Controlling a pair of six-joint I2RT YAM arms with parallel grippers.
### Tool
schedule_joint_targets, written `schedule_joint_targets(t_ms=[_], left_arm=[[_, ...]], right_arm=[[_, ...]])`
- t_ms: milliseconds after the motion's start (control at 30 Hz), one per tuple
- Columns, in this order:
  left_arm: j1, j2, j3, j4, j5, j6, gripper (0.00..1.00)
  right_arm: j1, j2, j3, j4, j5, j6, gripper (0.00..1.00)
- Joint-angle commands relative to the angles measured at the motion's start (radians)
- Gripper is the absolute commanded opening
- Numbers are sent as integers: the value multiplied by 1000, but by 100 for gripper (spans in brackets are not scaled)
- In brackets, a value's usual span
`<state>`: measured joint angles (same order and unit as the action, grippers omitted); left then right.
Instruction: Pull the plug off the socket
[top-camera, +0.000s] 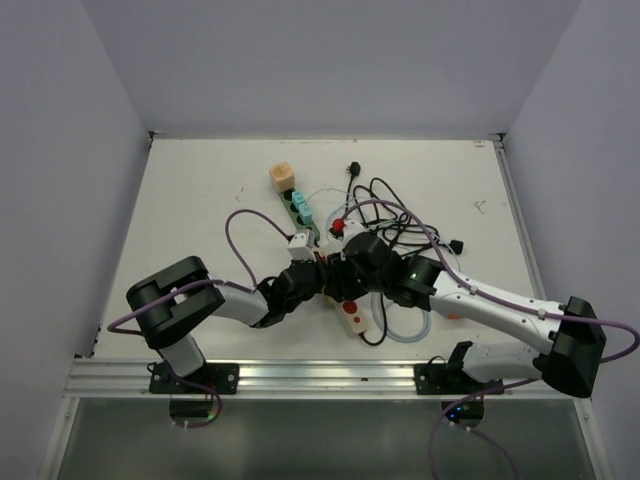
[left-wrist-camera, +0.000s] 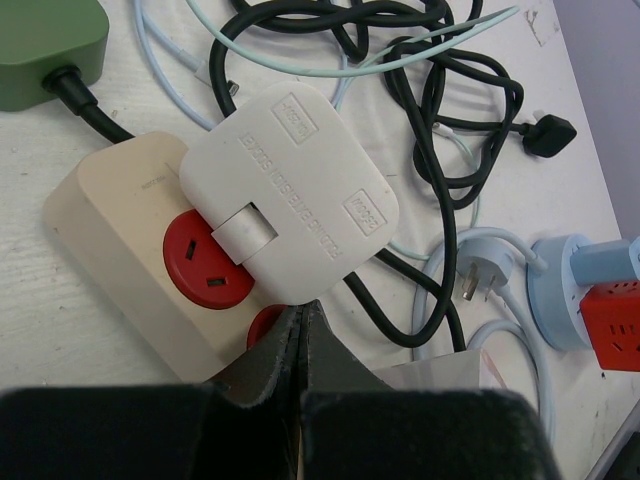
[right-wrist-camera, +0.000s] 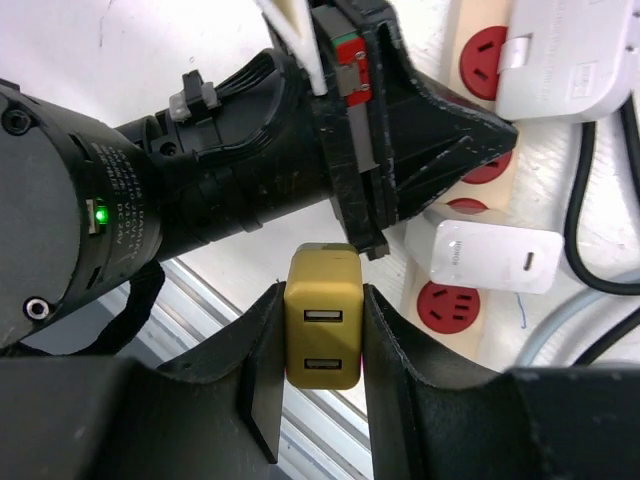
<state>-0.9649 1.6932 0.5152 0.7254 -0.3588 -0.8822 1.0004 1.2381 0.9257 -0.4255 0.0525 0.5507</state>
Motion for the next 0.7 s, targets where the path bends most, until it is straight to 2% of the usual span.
schedule_joint_targets(t_ms=[0, 133, 367, 667], left_arm=[[2, 83, -58, -337, -54, 48, 0], [3, 77, -63, -333, -54, 46, 0], [2, 40, -99, -290, -46, 45, 0], [2, -29, -184, -208, -31, 48, 0]], right_arm=[[-25, -51, 7, -5, 33, 6, 0], [-58, -118, -8, -36, 40, 0, 0], [-248, -232, -62, -81, 82, -31, 0], [-463, -118, -41, -55, 80, -97, 3]])
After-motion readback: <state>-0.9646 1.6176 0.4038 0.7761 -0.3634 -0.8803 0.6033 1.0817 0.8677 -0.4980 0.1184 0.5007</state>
